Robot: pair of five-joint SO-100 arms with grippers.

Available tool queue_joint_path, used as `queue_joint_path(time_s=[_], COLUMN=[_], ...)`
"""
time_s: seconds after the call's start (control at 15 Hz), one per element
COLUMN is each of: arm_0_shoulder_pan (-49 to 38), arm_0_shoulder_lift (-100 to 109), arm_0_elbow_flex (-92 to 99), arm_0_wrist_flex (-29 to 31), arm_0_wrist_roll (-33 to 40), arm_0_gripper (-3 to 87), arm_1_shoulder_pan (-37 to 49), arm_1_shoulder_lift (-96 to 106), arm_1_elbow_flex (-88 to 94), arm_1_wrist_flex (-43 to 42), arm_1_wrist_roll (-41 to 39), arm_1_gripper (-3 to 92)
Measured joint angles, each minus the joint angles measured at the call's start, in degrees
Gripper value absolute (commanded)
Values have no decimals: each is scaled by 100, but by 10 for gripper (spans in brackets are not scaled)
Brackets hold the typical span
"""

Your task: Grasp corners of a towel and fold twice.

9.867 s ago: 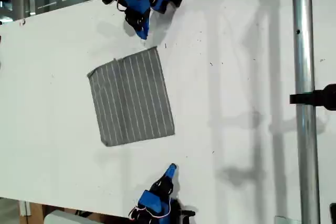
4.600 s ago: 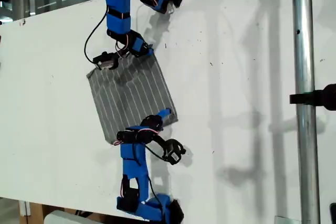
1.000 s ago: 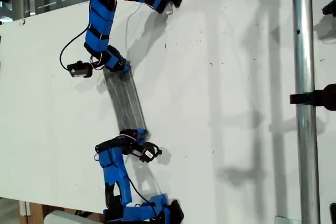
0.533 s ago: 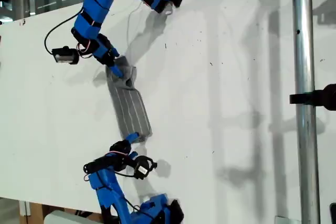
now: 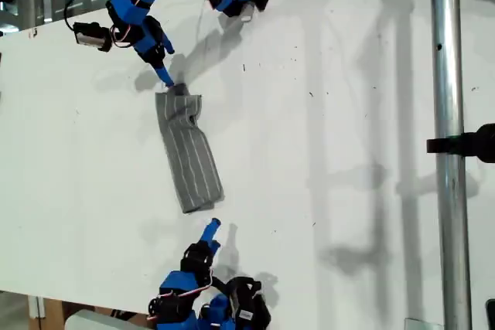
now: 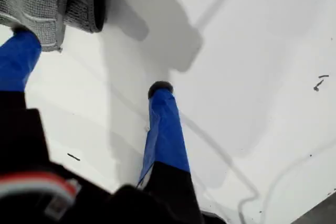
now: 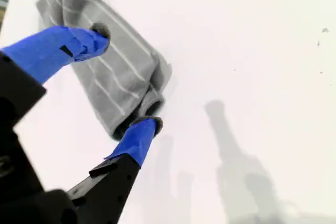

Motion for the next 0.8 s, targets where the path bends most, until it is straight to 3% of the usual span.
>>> queue_joint_path(time_s=[0.2, 0.33, 0.47, 0.8], arm_0_shoulder_pan=[861, 1134, 1143, 1143], arm_0_shoulder_lift=[2575, 4254, 5625, 5889], arm_0_elbow_flex=[2320, 3437, 4377, 4860], arm_0_wrist_flex=[-633, -694, -712, -756], arm_0_wrist_roll=[-888, -1380, -1626, -1793], arm_0_gripper=[193, 151, 151, 144], arm_1_shoulder_pan=[527, 650, 413, -826], arm_1_shoulder_lift=[984, 1187, 949, -2004], arm_1_elbow_flex=[835, 1055, 1046, -914], arm_1_wrist_flex=[-580, -870, -1406, -1898], arm_1_wrist_roll=[105, 105, 114, 114], arm_1_gripper=[433, 436, 443, 438])
